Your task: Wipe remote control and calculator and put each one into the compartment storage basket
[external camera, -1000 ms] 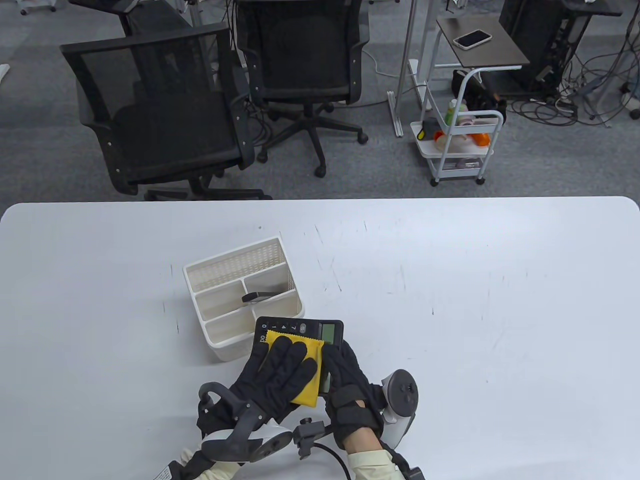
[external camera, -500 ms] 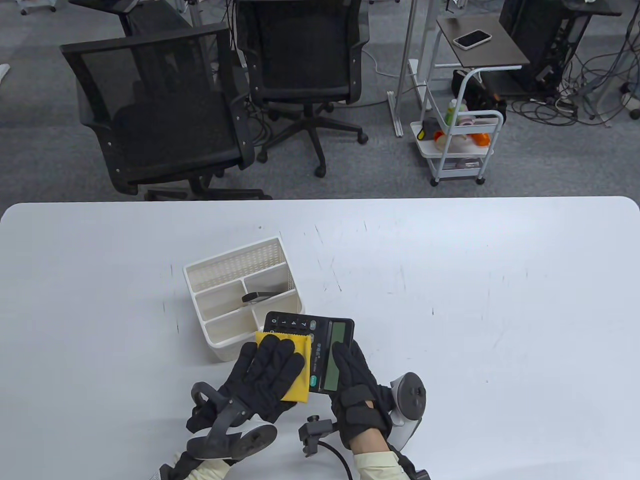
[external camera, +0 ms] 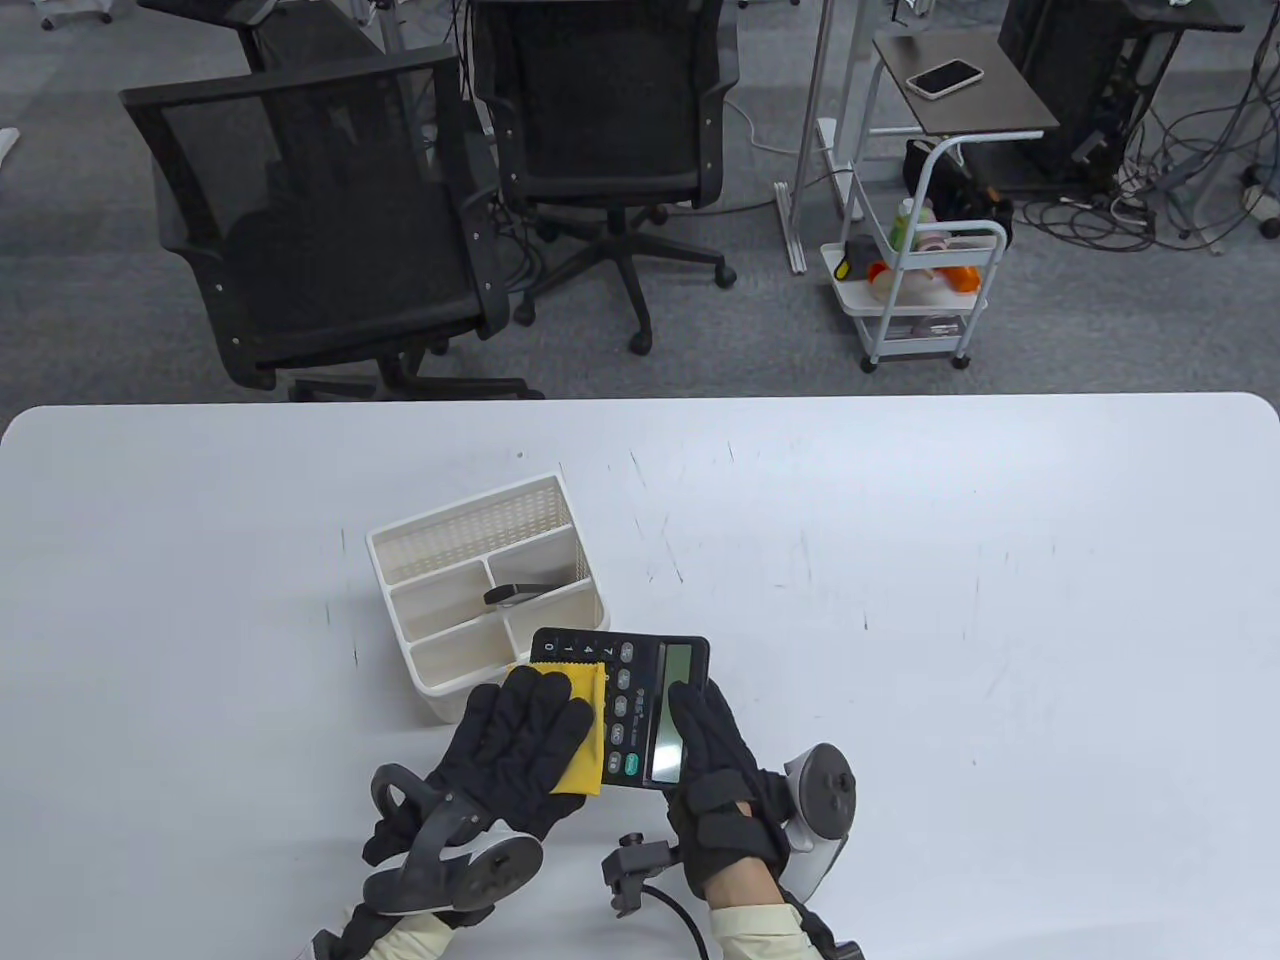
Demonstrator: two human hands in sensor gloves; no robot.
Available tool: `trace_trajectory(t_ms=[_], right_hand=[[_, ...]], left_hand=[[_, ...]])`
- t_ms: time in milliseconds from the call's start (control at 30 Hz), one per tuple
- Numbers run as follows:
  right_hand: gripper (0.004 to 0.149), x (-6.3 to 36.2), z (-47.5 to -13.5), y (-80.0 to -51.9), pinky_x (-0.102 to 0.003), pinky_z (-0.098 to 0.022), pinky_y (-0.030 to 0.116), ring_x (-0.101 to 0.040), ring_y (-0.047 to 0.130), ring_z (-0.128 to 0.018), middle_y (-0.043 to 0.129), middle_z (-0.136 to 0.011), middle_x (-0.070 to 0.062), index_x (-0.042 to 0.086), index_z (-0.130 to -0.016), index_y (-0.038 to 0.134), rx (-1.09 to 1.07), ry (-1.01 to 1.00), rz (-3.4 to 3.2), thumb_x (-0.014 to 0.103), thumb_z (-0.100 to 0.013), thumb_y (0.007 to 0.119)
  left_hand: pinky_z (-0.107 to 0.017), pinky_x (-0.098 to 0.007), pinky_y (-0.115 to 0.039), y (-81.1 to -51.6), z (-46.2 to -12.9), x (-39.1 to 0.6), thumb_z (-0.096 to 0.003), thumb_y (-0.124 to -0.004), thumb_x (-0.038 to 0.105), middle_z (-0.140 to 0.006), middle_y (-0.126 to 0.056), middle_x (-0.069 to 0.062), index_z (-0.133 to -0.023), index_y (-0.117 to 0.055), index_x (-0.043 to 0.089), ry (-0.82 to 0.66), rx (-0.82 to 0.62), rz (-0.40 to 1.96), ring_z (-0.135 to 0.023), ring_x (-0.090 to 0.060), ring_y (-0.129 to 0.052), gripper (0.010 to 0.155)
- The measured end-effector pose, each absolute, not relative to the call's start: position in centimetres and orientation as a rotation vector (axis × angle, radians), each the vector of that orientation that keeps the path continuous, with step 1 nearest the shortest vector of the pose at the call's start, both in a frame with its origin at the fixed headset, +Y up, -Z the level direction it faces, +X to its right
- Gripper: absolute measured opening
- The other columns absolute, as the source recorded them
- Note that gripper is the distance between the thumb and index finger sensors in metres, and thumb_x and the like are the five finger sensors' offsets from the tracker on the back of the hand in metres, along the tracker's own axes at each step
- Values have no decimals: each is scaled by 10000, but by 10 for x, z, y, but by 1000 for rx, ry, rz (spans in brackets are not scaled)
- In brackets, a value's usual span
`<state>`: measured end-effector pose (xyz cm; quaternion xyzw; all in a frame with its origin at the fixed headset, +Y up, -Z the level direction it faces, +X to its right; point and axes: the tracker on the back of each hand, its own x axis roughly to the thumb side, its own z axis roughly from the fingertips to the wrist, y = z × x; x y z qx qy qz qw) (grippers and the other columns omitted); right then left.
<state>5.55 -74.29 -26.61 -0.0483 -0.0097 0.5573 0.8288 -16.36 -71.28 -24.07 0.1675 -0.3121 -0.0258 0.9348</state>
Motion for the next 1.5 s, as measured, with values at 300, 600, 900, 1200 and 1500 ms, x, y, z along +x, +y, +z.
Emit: trace_trajectory(t_ms=[300,600,900,1200,1500], right_hand=[[668,53,-266,-745,-625,-509,715,-522,747,-767,596,-1013,-331,-105,-1091,405,-113,25,1205,327,-639,638],[677,54,-265,-743,-623,-512,716,-515,751,-772,609,-1013,-328,-101,-1093,415,-94,14,1198,352,-641,635],[679,48,-265,-739,-624,-508,724,-522,762,-765,616,-1012,-340,-106,-1098,417,-20,46,1288,353,-643,628],[678,40,-265,-738,-616,-486,746,-517,800,-732,655,-986,-353,-121,-1089,453,38,141,1402,355,-642,634],[674,43,-266,-740,-621,-497,735,-512,790,-748,645,-995,-349,-112,-1093,448,18,97,1351,361,-647,626]], left_hand=[[-769,-565,-454,-713,-235,-151,-536,-443,522,-1167,-363,-33,-1095,-379,304,-761,308,40,-1103,-329,-391,604],[-760,-573,-468,-710,-245,-174,-547,-486,504,-1164,-369,-62,-1100,-410,279,-600,256,152,-1091,-361,-387,601],[-766,-575,-437,-707,-235,-154,-545,-471,505,-1167,-343,-46,-1099,-390,289,-715,275,82,-1098,-349,-365,600],[-761,-586,-430,-709,-249,-177,-549,-482,505,-1170,-325,-45,-1103,-367,284,-588,221,144,-1101,-346,-349,607],[-760,-589,-433,-710,-245,-173,-552,-485,502,-1171,-315,-50,-1104,-356,279,-618,223,128,-1099,-360,-338,609]])
